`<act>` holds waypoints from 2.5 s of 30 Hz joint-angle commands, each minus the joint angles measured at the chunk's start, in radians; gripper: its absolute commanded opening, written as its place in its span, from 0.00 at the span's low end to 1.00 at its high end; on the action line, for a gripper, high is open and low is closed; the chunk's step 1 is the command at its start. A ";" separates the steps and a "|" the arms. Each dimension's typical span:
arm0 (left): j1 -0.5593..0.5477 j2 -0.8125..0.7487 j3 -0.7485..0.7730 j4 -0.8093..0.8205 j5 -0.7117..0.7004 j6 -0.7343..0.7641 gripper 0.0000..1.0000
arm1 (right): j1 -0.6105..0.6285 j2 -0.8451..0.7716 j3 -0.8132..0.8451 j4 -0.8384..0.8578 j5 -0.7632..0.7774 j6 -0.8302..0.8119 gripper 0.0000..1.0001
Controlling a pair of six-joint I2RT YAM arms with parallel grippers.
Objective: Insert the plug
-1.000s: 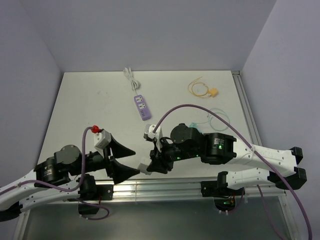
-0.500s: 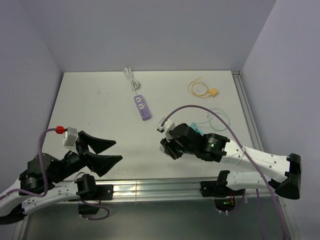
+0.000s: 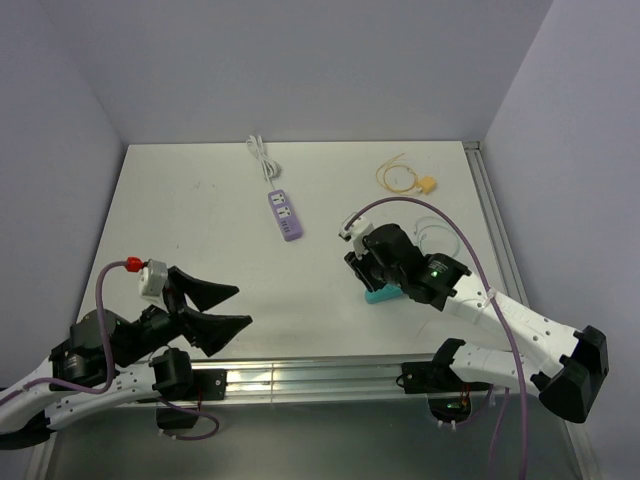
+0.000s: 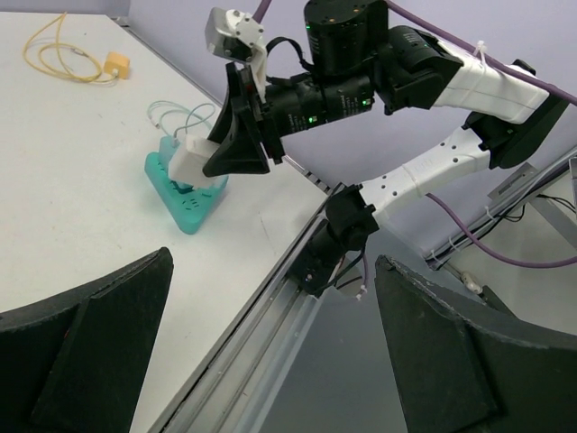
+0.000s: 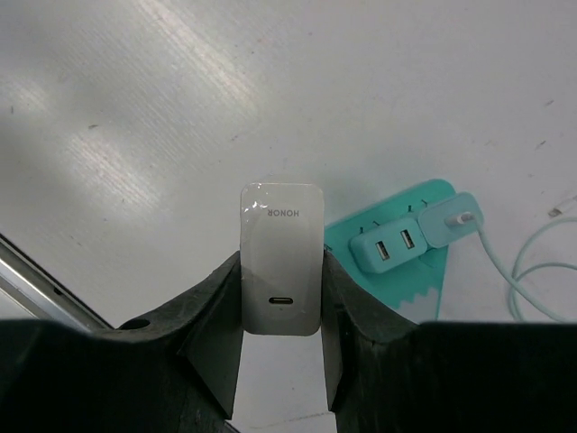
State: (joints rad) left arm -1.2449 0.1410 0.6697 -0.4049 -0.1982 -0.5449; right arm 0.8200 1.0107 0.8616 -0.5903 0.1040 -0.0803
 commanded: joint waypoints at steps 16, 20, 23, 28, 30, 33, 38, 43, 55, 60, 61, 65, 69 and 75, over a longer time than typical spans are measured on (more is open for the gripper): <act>-0.001 0.071 -0.035 0.127 0.054 0.043 1.00 | -0.145 0.100 -0.006 0.003 -0.082 -0.102 0.00; -0.001 0.089 -0.027 0.143 0.066 0.043 0.99 | -0.148 0.117 -0.006 0.003 -0.099 -0.104 0.00; -0.001 0.091 -0.030 0.166 0.077 0.034 0.99 | -0.148 0.138 -0.012 -0.003 -0.087 -0.099 0.00; -0.001 0.098 -0.036 0.172 0.083 0.031 1.00 | -0.147 0.155 -0.022 -0.005 -0.076 -0.098 0.00; 0.001 0.097 -0.035 0.169 0.085 0.031 0.99 | -0.148 0.166 -0.026 -0.011 -0.060 -0.098 0.00; 0.001 0.097 -0.033 0.169 0.086 0.030 0.99 | -0.148 0.186 -0.029 -0.023 -0.049 -0.102 0.00; 0.001 0.098 -0.033 0.169 0.089 0.031 0.99 | -0.151 0.198 -0.033 -0.016 -0.046 -0.113 0.00; -0.001 0.103 -0.028 0.166 0.089 0.039 1.00 | -0.154 0.212 -0.035 -0.009 -0.049 -0.124 0.00; 0.001 0.111 -0.032 0.176 0.089 0.049 1.00 | -0.166 0.252 -0.018 -0.016 -0.056 -0.167 0.00; -0.001 0.109 -0.027 0.178 0.088 0.054 1.00 | -0.174 0.293 0.002 -0.040 -0.089 -0.191 0.00; -0.001 0.108 -0.027 0.176 0.088 0.054 1.00 | -0.173 0.301 0.013 -0.048 -0.095 -0.196 0.00; 0.001 0.101 -0.028 0.181 0.085 0.053 1.00 | -0.176 0.339 0.033 -0.068 -0.130 -0.226 0.00; -0.001 0.091 -0.025 0.179 0.082 0.049 1.00 | -0.179 0.358 0.025 -0.060 -0.141 -0.259 0.00; 0.001 0.075 -0.013 0.172 0.080 0.051 1.00 | -0.176 0.273 -0.047 0.023 -0.168 -0.294 0.00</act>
State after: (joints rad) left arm -1.2449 0.2298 0.6376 -0.2729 -0.1276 -0.5095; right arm 0.6510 1.3224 0.8562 -0.5652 -0.0433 -0.3397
